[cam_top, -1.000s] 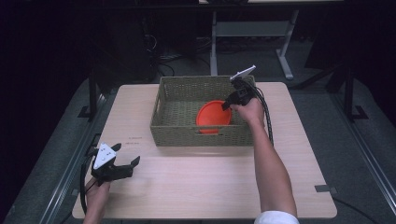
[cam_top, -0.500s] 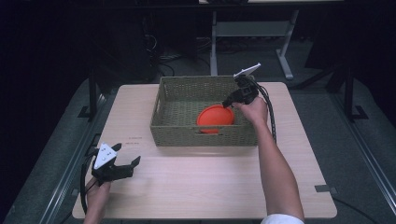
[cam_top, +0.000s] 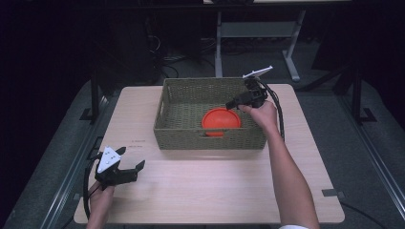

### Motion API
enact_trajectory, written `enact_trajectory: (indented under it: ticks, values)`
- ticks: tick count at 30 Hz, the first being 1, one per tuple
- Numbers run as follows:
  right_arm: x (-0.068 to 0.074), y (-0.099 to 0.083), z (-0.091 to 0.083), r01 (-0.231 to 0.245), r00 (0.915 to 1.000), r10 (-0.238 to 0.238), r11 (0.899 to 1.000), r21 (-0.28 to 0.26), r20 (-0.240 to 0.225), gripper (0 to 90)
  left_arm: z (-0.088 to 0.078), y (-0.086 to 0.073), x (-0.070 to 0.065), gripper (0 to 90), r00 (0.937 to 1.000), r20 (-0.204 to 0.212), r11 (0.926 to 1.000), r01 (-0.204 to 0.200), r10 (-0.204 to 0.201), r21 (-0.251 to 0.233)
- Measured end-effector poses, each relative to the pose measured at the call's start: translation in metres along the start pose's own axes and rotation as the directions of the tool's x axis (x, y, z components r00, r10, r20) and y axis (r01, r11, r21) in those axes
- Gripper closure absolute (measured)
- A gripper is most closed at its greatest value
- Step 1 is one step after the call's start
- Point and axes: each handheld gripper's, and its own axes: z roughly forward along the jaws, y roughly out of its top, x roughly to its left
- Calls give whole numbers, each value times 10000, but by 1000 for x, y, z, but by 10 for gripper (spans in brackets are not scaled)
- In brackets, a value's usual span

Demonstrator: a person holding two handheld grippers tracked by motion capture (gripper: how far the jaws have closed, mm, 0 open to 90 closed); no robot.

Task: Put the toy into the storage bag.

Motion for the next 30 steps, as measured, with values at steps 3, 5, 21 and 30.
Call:
enact_trajectory:
  ticks: [3,5,21,30]
  values:
    - [6,-2,-5,211,9997,-211,9998,-21,-131,336,0,0,0,130,10000,-27,10000,3,-3,2]
    - [9,-3,-8,243,9988,-245,9997,-54,-435,331,0,0,0,130,10000,-13,10000,17,-17,-17]
    - [21,-23,-33,701,9938,-724,9971,-305,-845,287,2,2,-4,130,9998,-37,9998,-181,181,34]
    - [21,-36,-50,768,9906,-820,9958,-505,-1093,261,2,2,-3,130,9999,-67,9999,-148,148,8]
